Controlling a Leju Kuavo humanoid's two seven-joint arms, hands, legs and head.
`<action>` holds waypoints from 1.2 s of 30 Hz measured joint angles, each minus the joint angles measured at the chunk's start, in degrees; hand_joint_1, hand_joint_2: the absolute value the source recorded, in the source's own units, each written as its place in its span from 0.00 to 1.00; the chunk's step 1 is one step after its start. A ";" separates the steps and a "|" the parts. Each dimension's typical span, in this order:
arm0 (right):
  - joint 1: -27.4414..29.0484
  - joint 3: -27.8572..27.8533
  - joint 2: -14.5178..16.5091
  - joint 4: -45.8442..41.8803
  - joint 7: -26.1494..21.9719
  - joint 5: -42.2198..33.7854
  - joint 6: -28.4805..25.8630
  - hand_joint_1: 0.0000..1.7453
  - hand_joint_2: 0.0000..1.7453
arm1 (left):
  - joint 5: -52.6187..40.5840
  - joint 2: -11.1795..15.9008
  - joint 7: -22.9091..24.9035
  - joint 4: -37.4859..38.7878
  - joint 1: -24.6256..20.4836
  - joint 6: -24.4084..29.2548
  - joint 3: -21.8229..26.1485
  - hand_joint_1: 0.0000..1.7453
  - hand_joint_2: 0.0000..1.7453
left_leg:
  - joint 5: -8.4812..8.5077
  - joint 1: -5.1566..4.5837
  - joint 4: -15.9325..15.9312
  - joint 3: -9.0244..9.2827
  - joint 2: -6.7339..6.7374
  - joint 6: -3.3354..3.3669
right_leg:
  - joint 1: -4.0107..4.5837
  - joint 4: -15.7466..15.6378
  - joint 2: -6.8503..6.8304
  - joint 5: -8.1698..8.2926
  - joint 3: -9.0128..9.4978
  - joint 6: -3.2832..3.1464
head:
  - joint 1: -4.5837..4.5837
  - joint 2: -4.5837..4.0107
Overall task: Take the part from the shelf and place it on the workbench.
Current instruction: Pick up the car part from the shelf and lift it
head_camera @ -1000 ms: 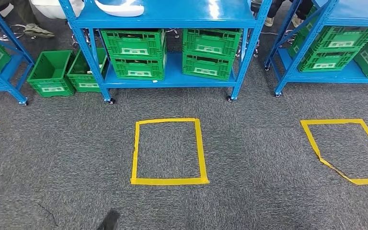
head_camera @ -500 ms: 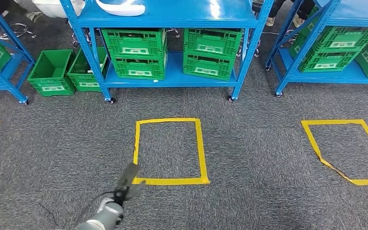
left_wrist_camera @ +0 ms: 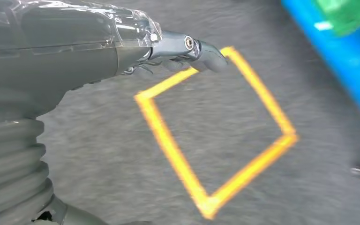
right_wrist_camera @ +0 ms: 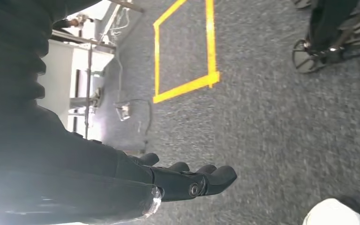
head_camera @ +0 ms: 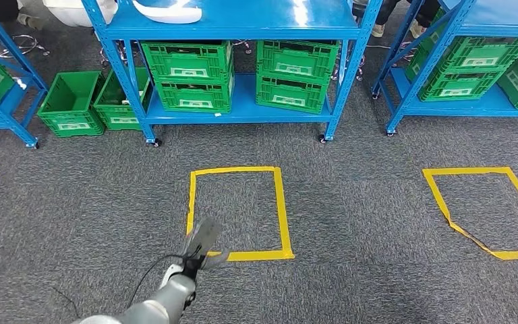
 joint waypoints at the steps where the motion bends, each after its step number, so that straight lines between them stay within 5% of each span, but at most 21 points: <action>1: -0.03 -0.13 -0.08 0.01 -0.27 -0.04 0.01 0.00 1.00 | 0.00 -0.35 -0.50 0.03 -0.73 -0.03 -0.01 0.00 1.00 | 0.00 0.00 0.00 0.00 0.01 0.00 | 0.00 0.00 0.02 0.00 0.01 0.00 | 0.00 0.00; 15: 0.05 -1.93 -0.18 0.03 -0.47 0.30 -0.11 0.00 1.00 | 0.00 -1.39 -9.95 0.58 -5.69 -1.61 -0.24 0.00 1.00 | -0.01 0.00 0.00 0.01 0.19 0.00 | 0.00 0.00 0.19 0.01 -0.05 0.01 | 0.00 0.00; 21: 0.05 -2.68 -0.13 0.05 -2.67 1.14 -0.50 0.00 1.00 | 0.00 -1.36 -10.47 0.70 -15.15 -1.45 -0.97 0.00 1.00 | 0.05 0.00 0.00 0.02 0.11 0.01 | -0.01 0.01 0.18 0.09 -0.01 0.12 | 0.00 0.00; 25: 0.09 -3.07 0.08 0.05 -3.06 1.68 -1.32 0.00 1.00 | 0.00 -1.35 -10.49 0.82 -20.78 0.50 -0.96 0.00 0.00 | 0.08 0.01 0.01 -0.02 0.07 0.03 | -0.01 0.02 0.17 0.11 -0.03 0.14 | 0.00 0.00; 36: 0.16 -4.92 1.26 0.05 0.65 1.13 -2.80 0.00 1.00 | 0.00 0.15 -10.49 0.82 -31.81 5.96 -0.96 0.00 0.00 | 0.07 0.01 0.00 -0.02 0.36 0.02 | 0.00 0.04 0.27 0.10 -0.05 0.14 | 0.00 0.00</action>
